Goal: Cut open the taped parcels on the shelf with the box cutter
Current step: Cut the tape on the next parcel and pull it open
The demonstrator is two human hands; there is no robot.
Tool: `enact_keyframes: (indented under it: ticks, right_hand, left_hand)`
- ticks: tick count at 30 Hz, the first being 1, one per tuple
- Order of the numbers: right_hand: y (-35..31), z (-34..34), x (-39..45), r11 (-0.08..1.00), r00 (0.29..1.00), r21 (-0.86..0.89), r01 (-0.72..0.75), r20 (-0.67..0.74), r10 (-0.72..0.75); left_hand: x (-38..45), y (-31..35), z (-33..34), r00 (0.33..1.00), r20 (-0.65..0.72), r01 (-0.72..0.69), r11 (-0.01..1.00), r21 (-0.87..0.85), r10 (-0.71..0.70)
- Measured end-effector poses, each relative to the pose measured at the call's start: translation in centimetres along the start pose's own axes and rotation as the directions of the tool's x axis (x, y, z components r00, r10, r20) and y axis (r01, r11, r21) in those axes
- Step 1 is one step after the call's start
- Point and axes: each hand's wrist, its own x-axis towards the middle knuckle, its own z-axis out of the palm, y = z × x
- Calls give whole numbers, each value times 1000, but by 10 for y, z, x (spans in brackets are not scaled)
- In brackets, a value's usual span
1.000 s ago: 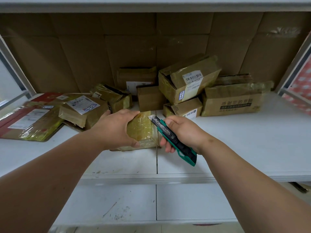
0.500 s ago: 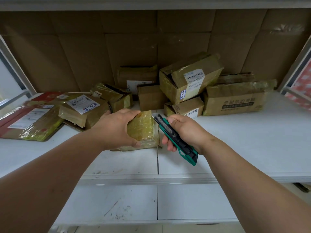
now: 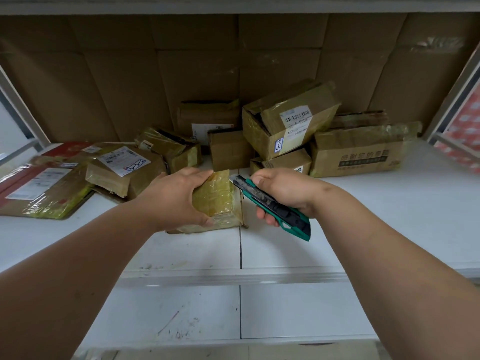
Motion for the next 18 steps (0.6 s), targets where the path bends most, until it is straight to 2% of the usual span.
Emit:
enact_keyframes:
  ticks: [4,18]
  right_hand:
    - [2,5,-8,998,999,-56,-3,51,6]
    - [14,13,-21,978,996,-200,52,-57,-65]
  left_hand:
    - [-1,-2,2,1000,2,-9,999,-35,9]
    - [1,-8,10,999,-12,-31,996,-85,30]
